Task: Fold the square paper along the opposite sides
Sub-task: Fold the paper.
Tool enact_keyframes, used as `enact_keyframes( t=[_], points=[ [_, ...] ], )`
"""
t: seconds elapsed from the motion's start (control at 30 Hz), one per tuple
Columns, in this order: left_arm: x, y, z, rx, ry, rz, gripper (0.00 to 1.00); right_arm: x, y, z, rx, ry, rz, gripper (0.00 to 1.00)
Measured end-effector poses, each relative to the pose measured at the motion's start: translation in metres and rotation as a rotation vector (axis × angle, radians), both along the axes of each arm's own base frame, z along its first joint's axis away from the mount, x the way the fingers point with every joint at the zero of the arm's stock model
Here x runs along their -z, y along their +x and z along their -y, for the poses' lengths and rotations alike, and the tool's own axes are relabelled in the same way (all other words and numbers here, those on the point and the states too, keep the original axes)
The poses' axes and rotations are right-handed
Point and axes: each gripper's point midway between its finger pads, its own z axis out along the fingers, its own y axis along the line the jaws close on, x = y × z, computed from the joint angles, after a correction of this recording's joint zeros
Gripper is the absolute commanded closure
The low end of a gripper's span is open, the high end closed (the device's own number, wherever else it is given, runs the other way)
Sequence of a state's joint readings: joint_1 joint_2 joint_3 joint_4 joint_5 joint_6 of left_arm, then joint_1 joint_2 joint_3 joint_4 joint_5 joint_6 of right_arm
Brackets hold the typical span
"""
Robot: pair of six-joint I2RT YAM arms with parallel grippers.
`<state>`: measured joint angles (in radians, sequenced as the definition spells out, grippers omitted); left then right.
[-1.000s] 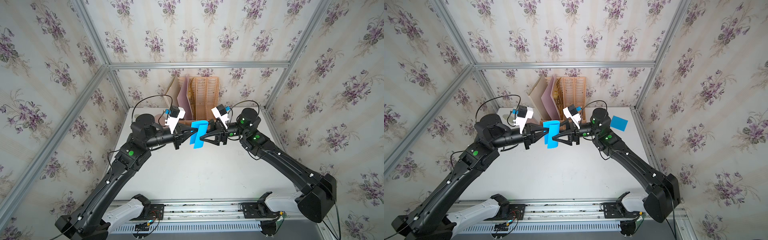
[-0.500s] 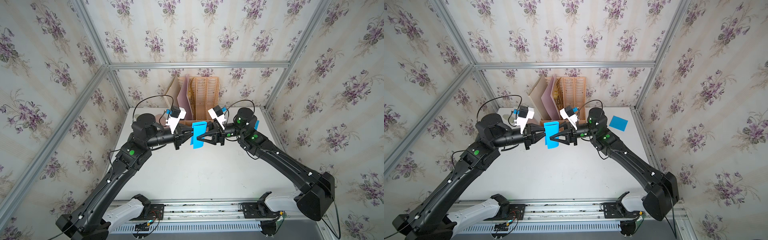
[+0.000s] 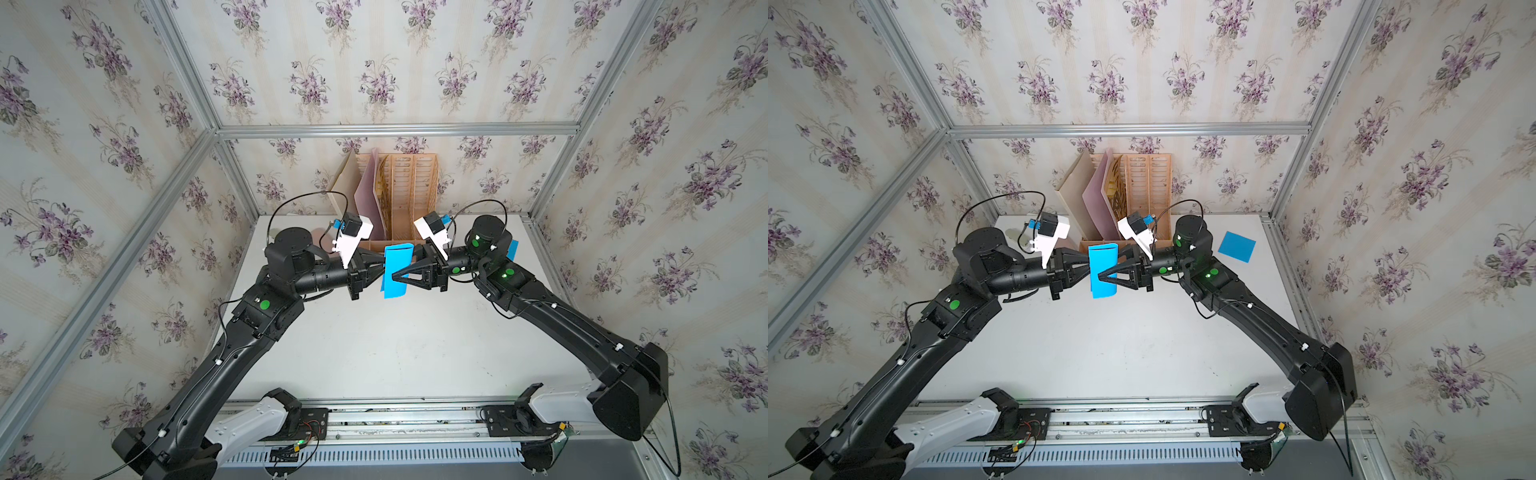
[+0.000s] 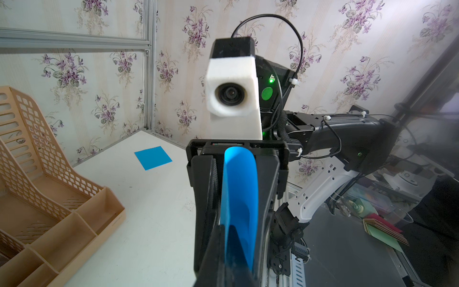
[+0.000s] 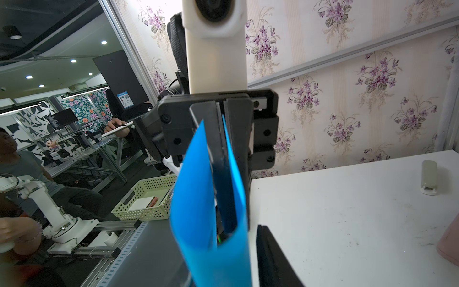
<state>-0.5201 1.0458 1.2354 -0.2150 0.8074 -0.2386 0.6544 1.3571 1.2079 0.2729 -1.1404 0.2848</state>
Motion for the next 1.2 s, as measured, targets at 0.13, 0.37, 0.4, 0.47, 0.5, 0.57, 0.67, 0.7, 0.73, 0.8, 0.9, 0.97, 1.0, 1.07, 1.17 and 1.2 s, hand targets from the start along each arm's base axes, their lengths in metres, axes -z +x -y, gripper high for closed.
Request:
enact_keyframes(
  t=[0.13, 0.37, 0.4, 0.47, 0.5, 0.57, 0.67, 0.7, 0.73, 0.8, 0.9, 0.97, 1.0, 1.07, 1.17, 1.2],
  points=[
    [0.0011, 0.0003, 0.0001, 0.000, 0.001, -0.002, 1.00, 0.0000, 0.0000, 0.0000, 0.000, 0.000, 0.000, 0.67],
    [0.0001, -0.0009, -0.0006, 0.000, 0.000, 0.002, 1.00, 0.0001, -0.0006, -0.0004, -0.002, 0.000, 0.000, 0.70],
    [0.0000, -0.0010, -0.0006, 0.000, 0.000, 0.003, 1.00, 0.0005, -0.0003, -0.0006, -0.002, -0.001, -0.001, 0.70],
    [0.0000, -0.0010, -0.0007, 0.000, 0.000, 0.005, 1.00, 0.0012, -0.0003, -0.0012, -0.003, -0.002, -0.003, 0.70],
    [0.0000, -0.0010, -0.0007, 0.000, 0.000, 0.005, 1.00, 0.0016, -0.0002, -0.0014, -0.003, -0.003, -0.004, 0.70],
    [0.0000, -0.0010, -0.0007, 0.000, 0.001, 0.005, 1.00, 0.0018, -0.0007, -0.0017, -0.005, -0.003, -0.004, 0.70],
    [0.0000, -0.0010, -0.0007, 0.000, 0.001, 0.005, 1.00, 0.0018, -0.0006, -0.0018, -0.005, -0.003, -0.004, 0.70],
    [0.0002, -0.0009, -0.0007, 0.000, 0.001, 0.005, 1.00, 0.0020, -0.0005, -0.0019, -0.005, -0.003, -0.005, 0.70],
    [0.0005, -0.0009, -0.0006, 0.000, 0.001, 0.004, 1.00, 0.0020, -0.0005, -0.0019, -0.005, -0.003, -0.005, 0.71],
    [0.0012, -0.0008, -0.0006, 0.000, 0.002, 0.003, 1.00, 0.0021, -0.0008, -0.0022, -0.006, -0.004, -0.005, 0.71],
    [0.0021, -0.0009, -0.0006, 0.000, 0.003, 0.001, 1.00, 0.0022, -0.0007, -0.0022, -0.006, -0.004, -0.005, 0.71],
    [0.0029, -0.0009, -0.0007, -0.001, 0.004, 0.000, 1.00, 0.0022, -0.0007, -0.0022, -0.006, -0.004, -0.005, 0.71],
    [0.0033, -0.0009, -0.0007, -0.001, 0.004, -0.001, 1.00, 0.0022, -0.0007, -0.0022, -0.006, -0.004, -0.005, 0.71],
    [0.0046, -0.0008, -0.0007, -0.001, 0.005, -0.003, 1.00, 0.0022, -0.0007, -0.0022, -0.006, -0.004, -0.005, 0.71],
    [0.0046, -0.0008, -0.0014, -0.003, 0.005, -0.002, 1.00, 0.0022, -0.0007, -0.0022, -0.006, -0.004, -0.005, 0.71],
    [0.0042, -0.0012, -0.0015, -0.003, 0.004, -0.001, 1.00, 0.0022, -0.0007, -0.0022, -0.006, -0.004, -0.005, 0.71]
  ],
)
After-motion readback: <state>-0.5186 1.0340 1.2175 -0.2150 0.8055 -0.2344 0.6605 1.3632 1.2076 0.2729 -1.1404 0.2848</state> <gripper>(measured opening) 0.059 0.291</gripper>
